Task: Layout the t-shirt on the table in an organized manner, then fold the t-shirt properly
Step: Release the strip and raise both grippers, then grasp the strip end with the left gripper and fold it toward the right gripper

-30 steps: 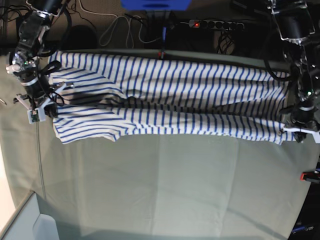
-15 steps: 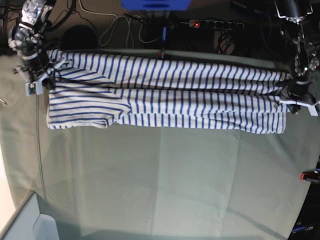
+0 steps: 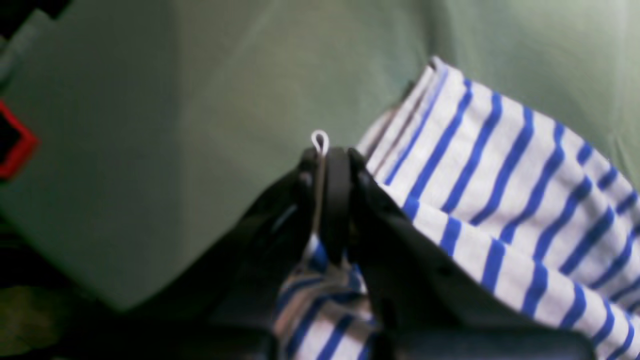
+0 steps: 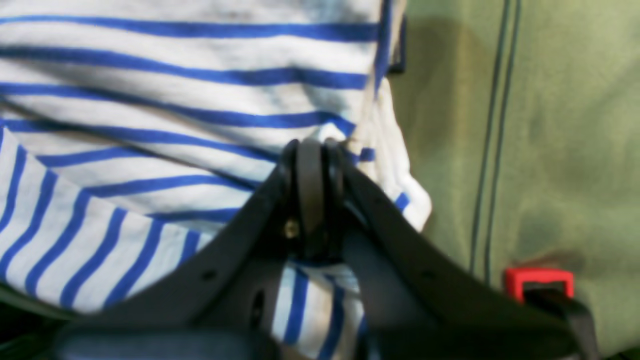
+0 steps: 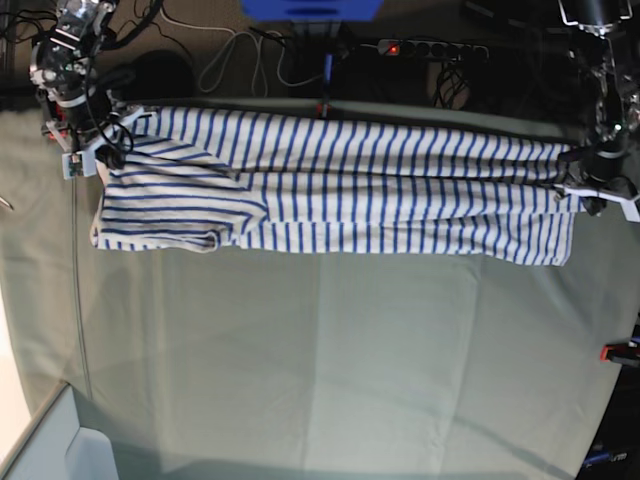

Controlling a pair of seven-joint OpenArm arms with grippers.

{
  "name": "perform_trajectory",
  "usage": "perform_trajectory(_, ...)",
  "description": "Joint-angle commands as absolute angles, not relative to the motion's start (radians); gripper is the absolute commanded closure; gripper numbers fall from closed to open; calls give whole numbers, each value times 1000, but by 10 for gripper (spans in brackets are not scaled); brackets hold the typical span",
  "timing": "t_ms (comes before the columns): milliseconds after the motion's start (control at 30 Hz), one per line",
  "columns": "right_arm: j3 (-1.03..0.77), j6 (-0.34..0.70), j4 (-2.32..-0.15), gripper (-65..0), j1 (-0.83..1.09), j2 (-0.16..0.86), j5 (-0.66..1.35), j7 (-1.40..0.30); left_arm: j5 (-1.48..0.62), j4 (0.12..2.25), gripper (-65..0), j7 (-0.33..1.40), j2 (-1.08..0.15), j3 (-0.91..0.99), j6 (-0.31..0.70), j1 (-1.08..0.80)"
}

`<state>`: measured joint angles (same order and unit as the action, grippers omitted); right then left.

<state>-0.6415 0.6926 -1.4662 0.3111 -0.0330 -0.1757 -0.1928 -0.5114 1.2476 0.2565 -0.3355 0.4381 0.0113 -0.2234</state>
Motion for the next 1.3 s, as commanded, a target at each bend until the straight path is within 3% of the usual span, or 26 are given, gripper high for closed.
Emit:
perform_trajectory(0,-648,698,-1483,0,312,-24,-163,-171,-512,1251,0,232,-352,447,7,-214)
perform_trajectory(500,-641,698,-1481,0,329,-28,-168,-177,-510,1129,-12,232,-349,444,7,-176)
perform_trajectory(600,-641,698,-1481,-11,331,-28,-168,-177,-512,1107,-96,232,-346,446,7,-174)
perform_trajectory(700,-641,698,-1481,-108,332,-28,-168,-177,-512,1110,-238,232,-343,446,7,-176)
perform_trajectory(800,-639,698,-1495,-211,352,-27,-166,-176,-513,1113,-328,232,-341,446,7,-179)
perform_trajectory(933,-648,698,-1569,-273,375,-28,-162,-174,-513,1155,-356,232,-341,447,7,-183)
perform_trajectory(1267,-642,698,-1745,-277,395,-114,-163,-177,-513,1162,-429,232,-340,444,7,-168)
